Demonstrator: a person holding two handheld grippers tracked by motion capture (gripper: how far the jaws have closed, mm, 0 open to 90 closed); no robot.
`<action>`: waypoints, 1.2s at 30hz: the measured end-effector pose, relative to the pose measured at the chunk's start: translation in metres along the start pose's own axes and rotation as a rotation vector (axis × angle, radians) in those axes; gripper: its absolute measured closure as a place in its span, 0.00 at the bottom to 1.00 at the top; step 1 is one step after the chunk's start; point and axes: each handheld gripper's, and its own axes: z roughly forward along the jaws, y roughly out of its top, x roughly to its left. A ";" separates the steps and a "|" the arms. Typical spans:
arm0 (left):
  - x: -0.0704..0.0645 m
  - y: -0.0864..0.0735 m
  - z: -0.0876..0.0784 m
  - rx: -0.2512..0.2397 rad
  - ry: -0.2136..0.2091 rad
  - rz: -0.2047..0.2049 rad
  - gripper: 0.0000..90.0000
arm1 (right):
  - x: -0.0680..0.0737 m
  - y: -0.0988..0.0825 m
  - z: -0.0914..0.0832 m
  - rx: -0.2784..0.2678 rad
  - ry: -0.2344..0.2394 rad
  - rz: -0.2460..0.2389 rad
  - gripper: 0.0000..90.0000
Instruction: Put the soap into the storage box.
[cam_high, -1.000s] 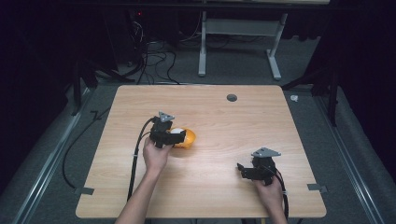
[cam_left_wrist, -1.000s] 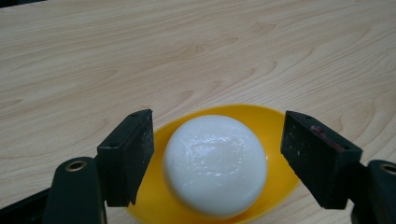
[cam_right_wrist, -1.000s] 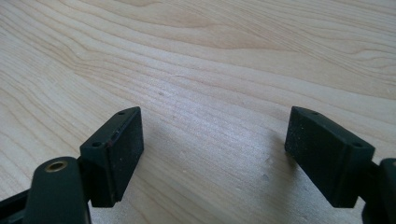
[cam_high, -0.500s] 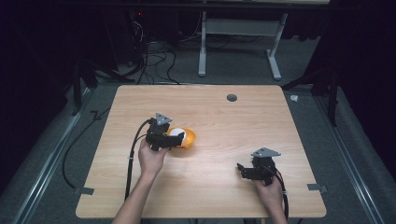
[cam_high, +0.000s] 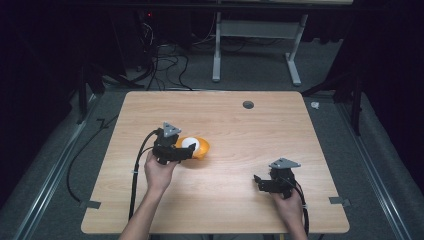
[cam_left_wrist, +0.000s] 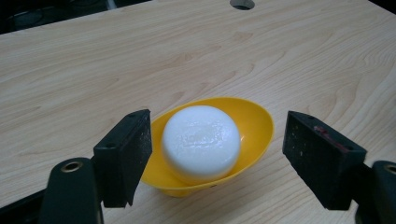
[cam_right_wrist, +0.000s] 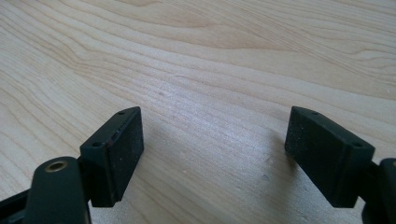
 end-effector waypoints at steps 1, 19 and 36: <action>0.000 0.000 -0.001 -0.005 0.000 -0.001 0.27 | 0.000 0.000 0.000 0.000 0.000 0.000 0.23; 0.004 -0.014 -0.019 -0.032 -0.003 -0.029 0.27 | 0.000 0.000 0.000 0.000 -0.001 -0.001 0.23; 0.011 -0.024 -0.035 -0.047 -0.012 -0.037 0.26 | 0.000 0.000 0.000 0.001 -0.002 -0.001 0.23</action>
